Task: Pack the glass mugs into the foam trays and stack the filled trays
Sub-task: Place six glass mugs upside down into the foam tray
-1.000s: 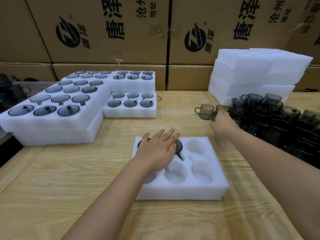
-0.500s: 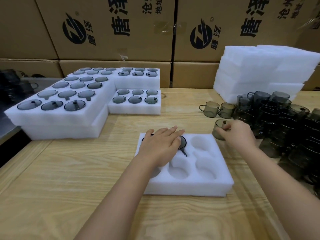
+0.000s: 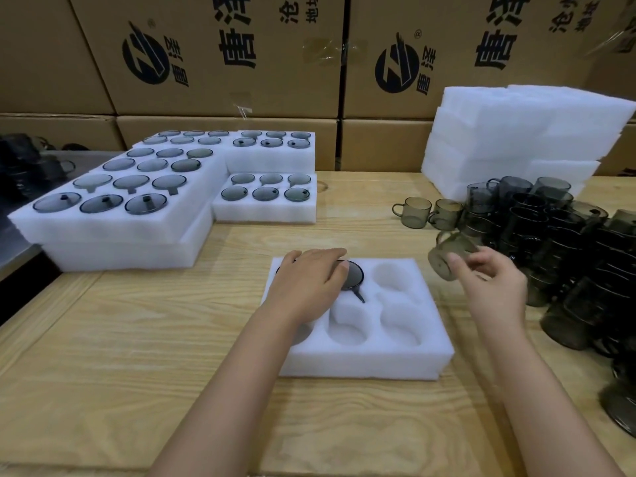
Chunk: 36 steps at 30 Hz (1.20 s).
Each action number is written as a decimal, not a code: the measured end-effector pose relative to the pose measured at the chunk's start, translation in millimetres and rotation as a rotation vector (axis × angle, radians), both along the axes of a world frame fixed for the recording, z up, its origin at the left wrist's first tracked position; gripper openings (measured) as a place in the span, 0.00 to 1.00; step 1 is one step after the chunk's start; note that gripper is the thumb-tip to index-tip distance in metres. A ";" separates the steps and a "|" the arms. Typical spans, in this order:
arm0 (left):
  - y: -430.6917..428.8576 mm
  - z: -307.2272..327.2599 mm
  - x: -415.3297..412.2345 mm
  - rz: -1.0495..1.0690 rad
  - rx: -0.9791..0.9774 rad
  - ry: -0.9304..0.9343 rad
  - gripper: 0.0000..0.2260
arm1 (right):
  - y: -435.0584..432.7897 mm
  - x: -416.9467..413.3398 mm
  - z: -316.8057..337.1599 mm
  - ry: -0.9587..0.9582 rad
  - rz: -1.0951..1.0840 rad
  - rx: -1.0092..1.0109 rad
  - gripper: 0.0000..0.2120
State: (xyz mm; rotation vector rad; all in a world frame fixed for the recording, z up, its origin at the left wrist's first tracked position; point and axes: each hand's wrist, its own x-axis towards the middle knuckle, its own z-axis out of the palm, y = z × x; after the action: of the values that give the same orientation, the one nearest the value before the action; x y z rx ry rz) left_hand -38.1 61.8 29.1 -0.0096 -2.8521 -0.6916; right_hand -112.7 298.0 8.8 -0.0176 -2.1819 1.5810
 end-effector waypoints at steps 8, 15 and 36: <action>8.3 9.9 11.7 -0.239 0.286 0.408 0.31 | -66.9 46.2 47.0 0.075 0.361 -0.218 0.10; 1.2 8.6 7.1 -0.100 0.498 0.518 0.22 | -102.3 60.4 49.5 0.147 0.462 0.001 0.11; -11.5 15.3 8.0 -0.303 0.999 0.005 0.20 | -48.4 30.2 37.8 -0.035 0.521 -0.009 0.25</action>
State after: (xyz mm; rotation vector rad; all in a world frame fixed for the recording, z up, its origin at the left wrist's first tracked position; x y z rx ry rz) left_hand -30.1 50.3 44.4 -0.2846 -2.1961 -2.0567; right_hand -82.4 249.6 46.6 0.5659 -2.3274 1.8645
